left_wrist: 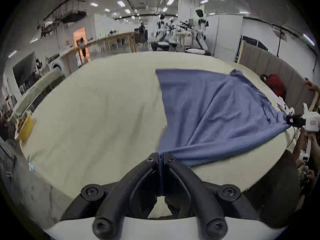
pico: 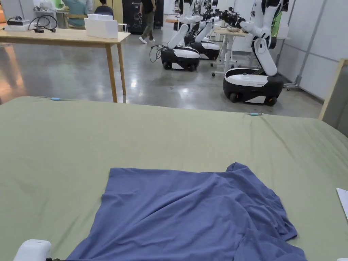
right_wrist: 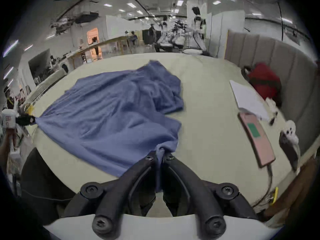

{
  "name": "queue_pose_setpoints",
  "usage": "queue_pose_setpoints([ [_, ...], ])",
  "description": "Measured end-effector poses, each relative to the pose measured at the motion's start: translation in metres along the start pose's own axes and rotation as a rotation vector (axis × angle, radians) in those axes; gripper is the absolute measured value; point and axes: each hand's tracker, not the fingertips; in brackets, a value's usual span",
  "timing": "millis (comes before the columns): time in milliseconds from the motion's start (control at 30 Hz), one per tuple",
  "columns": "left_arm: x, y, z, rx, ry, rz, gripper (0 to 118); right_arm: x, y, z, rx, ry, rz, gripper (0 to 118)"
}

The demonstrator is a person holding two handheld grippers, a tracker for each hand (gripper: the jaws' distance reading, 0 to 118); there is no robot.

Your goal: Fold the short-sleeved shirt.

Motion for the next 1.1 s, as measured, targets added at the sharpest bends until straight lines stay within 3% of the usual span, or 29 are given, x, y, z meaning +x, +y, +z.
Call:
queue_pose_setpoints([
  [33, 0.001, 0.001, 0.002, 0.009, 0.009, -0.001, 37, 0.000, 0.002, 0.003, 0.022, 0.002, -0.018, 29],
  [67, 0.003, 0.004, 0.006, 0.037, 0.027, -0.008, 79, 0.000, 0.004, 0.007, 0.045, -0.004, -0.026, 66],
  [100, 0.006, 0.007, 0.012, 0.078, 0.051, -0.031, 114, -0.004, 0.007, 0.016, 0.072, 0.005, -0.029, 101],
  [133, 0.009, 0.012, 0.020, 0.106, 0.065, -0.052, 116, -0.007, 0.010, 0.022, 0.090, 0.014, -0.029, 113],
  [200, 0.020, 0.016, 0.049, 0.236, 0.024, -0.091, 117, -0.018, 0.015, 0.039, 0.168, 0.060, -0.022, 113],
  [300, 0.033, 0.007, 0.057, 0.248, 0.056, -0.120, 118, -0.042, 0.017, 0.062, 0.226, 0.046, 0.010, 112],
  [333, 0.036, 0.003, 0.060, 0.248, 0.067, -0.124, 116, -0.048, 0.016, 0.067, 0.248, 0.062, 0.024, 104],
  [367, 0.037, -0.004, 0.063, 0.250, 0.062, -0.121, 105, -0.058, 0.014, 0.073, 0.277, 0.059, 0.043, 83],
  [400, 0.032, -0.007, 0.057, 0.237, 0.029, -0.121, 68, -0.066, 0.012, 0.074, 0.284, 0.016, 0.065, 42],
  [433, 0.032, -0.012, 0.053, 0.205, 0.050, -0.115, 0, -0.073, 0.011, 0.072, 0.279, -0.050, 0.092, 1],
  [467, 0.031, -0.017, 0.052, 0.191, 0.097, -0.098, 0, -0.075, 0.008, 0.073, 0.296, -0.067, 0.104, 1],
  [500, 0.029, -0.027, 0.049, 0.184, 0.095, -0.160, 0, -0.076, 0.006, 0.073, 0.269, 0.017, 0.096, 1],
  [533, 0.018, -0.031, 0.043, 0.122, 0.049, -0.133, 0, -0.076, 0.005, 0.072, 0.242, 0.058, 0.072, 1],
  [600, 0.003, -0.042, 0.040, 0.098, 0.027, -0.075, 0, -0.077, 0.000, 0.071, 0.238, 0.036, 0.065, 1],
  [700, 0.001, -0.048, 0.041, 0.096, 0.094, -0.110, 1, -0.074, -0.006, 0.067, 0.213, 0.027, 0.075, 1],
  [733, -0.001, -0.048, 0.039, 0.096, 0.093, -0.099, 29, -0.072, -0.007, 0.065, 0.202, 0.026, 0.070, 1],
  [800, -0.010, -0.041, 0.032, 0.073, 0.049, -0.050, 116, -0.069, -0.009, 0.061, 0.183, 0.022, 0.062, 1],
  [867, -0.009, -0.050, 0.025, 0.135, 0.005, -0.119, 117, -0.065, -0.011, 0.059, 0.171, 0.011, 0.053, 1],
  [900, -0.006, -0.049, 0.016, 0.102, 0.056, -0.073, 117, -0.064, -0.011, 0.059, 0.163, 0.005, 0.044, 1],
  [1000, -0.011, -0.034, -0.005, 0.061, 0.027, -0.051, 112, -0.054, -0.012, 0.058, 0.148, -0.014, 0.027, 1],
  [1033, -0.010, -0.034, -0.011, 0.056, 0.019, -0.048, 102, -0.050, -0.013, 0.057, 0.142, -0.023, 0.027, 1],
  [1067, -0.017, -0.020, -0.014, 0.045, 0.008, -0.040, 84, -0.045, -0.014, 0.057, 0.134, -0.034, 0.028, 1],
  [1100, -0.016, -0.017, -0.016, 0.034, -0.006, -0.039, 53, -0.041, -0.015, 0.058, 0.129, -0.044, 0.030, 1],
])
